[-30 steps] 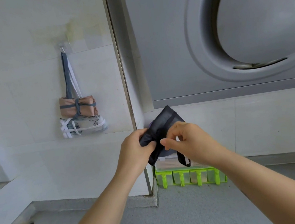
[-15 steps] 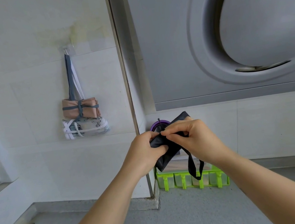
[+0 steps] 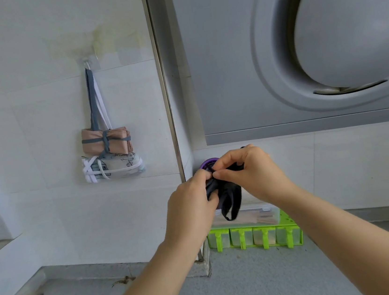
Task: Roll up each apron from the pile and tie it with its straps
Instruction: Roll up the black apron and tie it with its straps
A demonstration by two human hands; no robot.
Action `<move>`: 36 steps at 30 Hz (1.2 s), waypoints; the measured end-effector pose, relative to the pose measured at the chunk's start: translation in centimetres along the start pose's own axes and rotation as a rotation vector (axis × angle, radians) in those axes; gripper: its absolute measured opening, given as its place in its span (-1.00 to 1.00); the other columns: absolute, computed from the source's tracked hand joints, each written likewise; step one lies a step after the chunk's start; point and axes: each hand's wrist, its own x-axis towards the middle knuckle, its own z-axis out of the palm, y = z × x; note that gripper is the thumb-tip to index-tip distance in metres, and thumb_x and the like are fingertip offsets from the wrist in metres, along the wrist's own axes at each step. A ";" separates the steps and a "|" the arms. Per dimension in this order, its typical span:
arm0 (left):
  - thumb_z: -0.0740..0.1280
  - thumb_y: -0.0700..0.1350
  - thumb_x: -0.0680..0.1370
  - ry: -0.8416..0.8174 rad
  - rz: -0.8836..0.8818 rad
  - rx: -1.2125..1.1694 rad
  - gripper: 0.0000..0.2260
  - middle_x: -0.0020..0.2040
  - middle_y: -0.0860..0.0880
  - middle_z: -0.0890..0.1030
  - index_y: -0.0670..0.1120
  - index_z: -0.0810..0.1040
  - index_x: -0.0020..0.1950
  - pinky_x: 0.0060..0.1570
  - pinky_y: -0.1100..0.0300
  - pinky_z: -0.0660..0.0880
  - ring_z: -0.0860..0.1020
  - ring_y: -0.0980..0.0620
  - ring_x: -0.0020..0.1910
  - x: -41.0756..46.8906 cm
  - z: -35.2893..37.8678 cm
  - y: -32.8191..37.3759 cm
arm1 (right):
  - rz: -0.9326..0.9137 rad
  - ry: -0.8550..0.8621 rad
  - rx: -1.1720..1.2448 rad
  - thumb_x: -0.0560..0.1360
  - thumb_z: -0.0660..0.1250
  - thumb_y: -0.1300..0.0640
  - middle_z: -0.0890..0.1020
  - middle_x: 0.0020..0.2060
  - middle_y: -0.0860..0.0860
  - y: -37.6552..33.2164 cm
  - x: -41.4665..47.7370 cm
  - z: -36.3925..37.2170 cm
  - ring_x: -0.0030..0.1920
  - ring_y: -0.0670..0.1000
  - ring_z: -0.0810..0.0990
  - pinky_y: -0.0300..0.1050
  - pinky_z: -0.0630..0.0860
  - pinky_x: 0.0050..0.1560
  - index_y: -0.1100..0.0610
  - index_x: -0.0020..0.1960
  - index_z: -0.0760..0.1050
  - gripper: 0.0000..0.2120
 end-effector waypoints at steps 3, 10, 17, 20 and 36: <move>0.41 -0.18 0.46 0.069 0.102 0.087 -0.78 -0.16 -0.01 0.64 -0.07 0.52 0.09 -0.37 0.18 0.33 0.58 -0.06 -0.26 0.0 0.0 -0.3 | 0.060 0.081 0.000 0.40 0.47 0.05 0.57 -0.15 -0.25 -0.2 0.1 0.5 0.16 -0.04 0.45 0.13 0.32 0.28 -0.25 -0.41 0.52 -0.71; 0.58 -0.30 0.19 0.251 0.377 0.237 -0.64 -0.20 -0.04 0.58 -0.13 0.58 -0.09 -0.40 0.23 0.41 0.56 -0.07 -0.37 1.0 0.3 -1.3 | 0.377 0.228 0.599 0.48 0.41 0.14 0.49 0.12 -0.05 -1.0 -0.5 2.2 0.13 -0.33 0.44 -0.10 0.45 0.10 0.00 -0.27 0.59 -0.84; 0.27 -0.22 0.47 0.381 0.553 0.325 -0.84 -0.16 -0.02 0.60 -0.12 0.65 -0.12 -0.24 0.15 0.49 0.55 -0.04 -0.26 0.7 0.6 -2.5 | 0.494 0.046 1.095 0.54 0.29 0.26 0.55 -0.42 0.07 -0.6 -0.9 2.4 -0.35 0.00 0.53 -0.19 0.56 -0.26 0.19 -0.17 0.52 -0.88; 0.37 -0.14 0.37 0.190 0.518 0.249 -0.65 0.13 0.00 0.51 -0.04 0.55 0.15 0.18 0.09 0.43 0.49 -0.02 0.08 0.0 0.8 -2.6 | 0.442 0.083 1.139 0.54 0.26 0.30 0.62 -0.39 0.06 0.0 -1.1 2.2 -0.38 -0.05 0.59 -0.25 0.56 -0.31 0.21 -0.16 0.51 -0.88; 0.35 0.03 0.40 -0.568 -0.606 -1.312 -0.65 0.07 -0.15 0.66 -0.12 0.65 0.09 -0.12 0.10 0.61 0.65 -0.03 0.01 1.5 -3.1 -0.2 | 0.108 -0.093 0.738 0.27 0.52 0.03 0.65 -0.31 0.00 1.1 -2.0 -1.3 -0.23 -0.06 0.60 -0.18 0.56 -0.01 0.08 -0.27 0.62 -0.85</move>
